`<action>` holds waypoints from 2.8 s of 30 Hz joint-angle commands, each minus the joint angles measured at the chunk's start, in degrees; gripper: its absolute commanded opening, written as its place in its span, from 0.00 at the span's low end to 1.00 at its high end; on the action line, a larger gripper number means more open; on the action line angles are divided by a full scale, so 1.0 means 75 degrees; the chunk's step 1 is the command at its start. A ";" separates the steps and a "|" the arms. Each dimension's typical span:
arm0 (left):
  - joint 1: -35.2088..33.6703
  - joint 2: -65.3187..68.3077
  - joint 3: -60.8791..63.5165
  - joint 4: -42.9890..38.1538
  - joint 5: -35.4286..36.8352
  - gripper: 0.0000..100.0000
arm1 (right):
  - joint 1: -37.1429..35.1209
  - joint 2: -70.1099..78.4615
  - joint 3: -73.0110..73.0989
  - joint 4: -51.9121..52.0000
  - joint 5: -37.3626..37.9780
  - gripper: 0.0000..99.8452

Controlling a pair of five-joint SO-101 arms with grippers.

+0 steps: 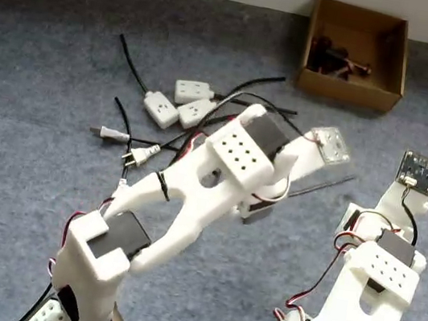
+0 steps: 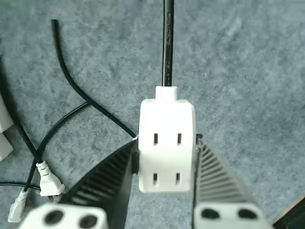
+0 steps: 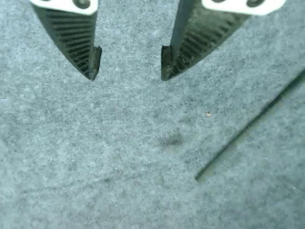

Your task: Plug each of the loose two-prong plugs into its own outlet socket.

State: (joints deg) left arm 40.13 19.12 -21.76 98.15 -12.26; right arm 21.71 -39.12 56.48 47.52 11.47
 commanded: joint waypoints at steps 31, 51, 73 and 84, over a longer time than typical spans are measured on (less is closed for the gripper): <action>-0.0416 -0.1389 0.4847 -0.5404 -0.0492 0.01 | -0.0088 -0.0064 -0.0076 -0.0193 0.0094 0.20; -0.1377 -0.0510 0.5034 -0.5497 -0.0527 0.01 | -0.0053 -0.0053 -0.0064 -0.0193 0.0094 0.20; -0.1670 -0.1260 0.5914 -0.5451 -0.0481 0.01 | -0.0053 -0.0053 -0.0064 -0.0193 0.0094 0.20; -0.1319 -0.2186 0.6535 -0.5509 0.0199 0.01 | -0.0041 -0.0064 -0.0064 -0.0193 0.0094 0.20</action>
State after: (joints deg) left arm 28.88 5.14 27.56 57.19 -11.47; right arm 21.71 -39.12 56.48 47.52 11.47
